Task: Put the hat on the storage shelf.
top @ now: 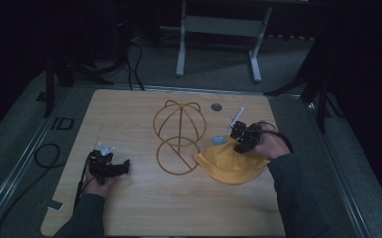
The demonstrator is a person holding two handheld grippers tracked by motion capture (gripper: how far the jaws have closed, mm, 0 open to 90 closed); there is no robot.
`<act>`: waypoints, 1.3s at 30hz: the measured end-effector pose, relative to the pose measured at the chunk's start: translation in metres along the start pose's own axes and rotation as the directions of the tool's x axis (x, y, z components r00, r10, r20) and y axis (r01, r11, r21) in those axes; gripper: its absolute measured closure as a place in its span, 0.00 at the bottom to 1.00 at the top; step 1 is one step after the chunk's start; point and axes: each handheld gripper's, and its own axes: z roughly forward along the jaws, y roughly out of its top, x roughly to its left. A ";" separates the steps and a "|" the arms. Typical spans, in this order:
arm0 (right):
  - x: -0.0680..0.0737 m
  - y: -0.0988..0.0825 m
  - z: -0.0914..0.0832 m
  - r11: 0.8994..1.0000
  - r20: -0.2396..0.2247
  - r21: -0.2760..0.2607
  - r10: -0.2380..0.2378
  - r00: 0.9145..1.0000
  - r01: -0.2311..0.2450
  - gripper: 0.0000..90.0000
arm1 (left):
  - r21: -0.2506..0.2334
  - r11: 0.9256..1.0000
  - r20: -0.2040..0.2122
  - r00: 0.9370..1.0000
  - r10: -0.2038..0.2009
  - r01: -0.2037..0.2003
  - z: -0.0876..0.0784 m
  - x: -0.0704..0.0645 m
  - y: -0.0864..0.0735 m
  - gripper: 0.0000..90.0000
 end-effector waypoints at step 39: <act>-0.010 0.001 -0.015 0.976 0.154 -0.144 0.182 0.971 -0.161 0.94 | -0.001 1.000 0.000 1.000 -0.001 0.001 0.000 0.000 0.000 0.13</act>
